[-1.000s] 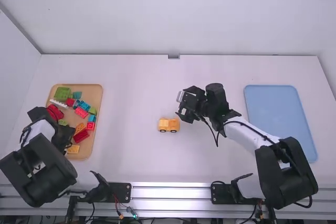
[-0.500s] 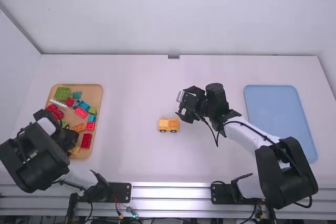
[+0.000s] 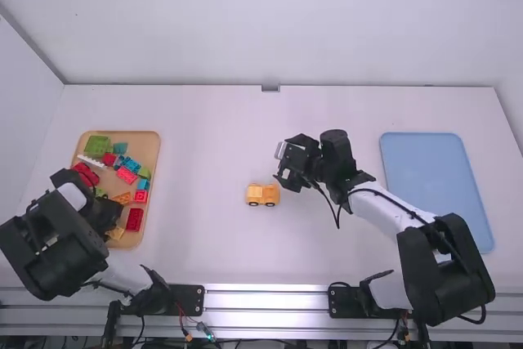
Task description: Assemble lego blocks to make yellow taxi
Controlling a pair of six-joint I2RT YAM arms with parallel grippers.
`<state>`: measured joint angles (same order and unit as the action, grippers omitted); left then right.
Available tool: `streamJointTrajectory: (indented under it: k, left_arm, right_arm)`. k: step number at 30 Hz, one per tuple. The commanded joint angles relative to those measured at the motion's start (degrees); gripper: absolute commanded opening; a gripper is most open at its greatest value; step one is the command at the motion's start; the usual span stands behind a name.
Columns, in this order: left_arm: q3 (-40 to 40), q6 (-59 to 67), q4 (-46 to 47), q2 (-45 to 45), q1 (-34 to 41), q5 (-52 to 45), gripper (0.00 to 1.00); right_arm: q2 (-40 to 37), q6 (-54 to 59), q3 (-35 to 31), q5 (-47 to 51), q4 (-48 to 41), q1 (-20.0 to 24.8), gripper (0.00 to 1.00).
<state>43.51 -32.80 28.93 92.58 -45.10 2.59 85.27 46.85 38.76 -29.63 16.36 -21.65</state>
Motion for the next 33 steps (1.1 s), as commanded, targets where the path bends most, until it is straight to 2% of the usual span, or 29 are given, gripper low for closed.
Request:
streamJointTrajectory:
  k: [1, 5, 8, 11, 17, 20, 24, 33]
  left_arm:
    - [-1.2, 1.4, 0.6, 0.2, 0.4, -0.7, 0.61]
    - [-1.2, 1.5, 0.9, 0.2, 0.5, -0.9, 0.60]
    - [-1.2, 4.9, 0.8, 0.2, 0.5, -3.5, 0.54]
    - [-1.2, 5.6, 0.8, 0.2, 0.5, -3.2, 0.53]
    - [-1.6, 5.2, 0.4, 0.2, 0.5, -3.2, 0.57]
    - [-1.6, 5.2, 0.1, 0.2, 0.5, -3.2, 0.64]
    - [-1.6, 5.2, 0.3, 0.2, 1.1, -3.2, 0.68]
    - [-1.6, 4.8, 0.7, 0.2, 3.9, -1.8, 0.68]
  right_arm:
    - [-0.6, -0.3, -0.2, -0.5, -0.1, -0.2, 0.99]
    - [-0.6, -0.3, -0.2, -0.5, 0.0, -0.2, 0.99]
    - [-0.6, -0.3, -0.2, -0.5, 0.0, -0.2, 0.99]
    - [-0.6, -0.3, -0.2, -0.5, -0.1, -0.2, 0.99]
    - [-0.6, -0.4, -0.2, -0.5, -0.1, -0.2, 0.99]
    - [-0.6, -0.5, -0.2, -0.5, -0.1, -0.2, 0.99]
    - [-0.6, -0.5, -0.2, -0.5, 0.2, -0.2, 0.99]
    - [-0.7, -2.5, -0.2, -0.5, 1.4, -0.2, 0.99]
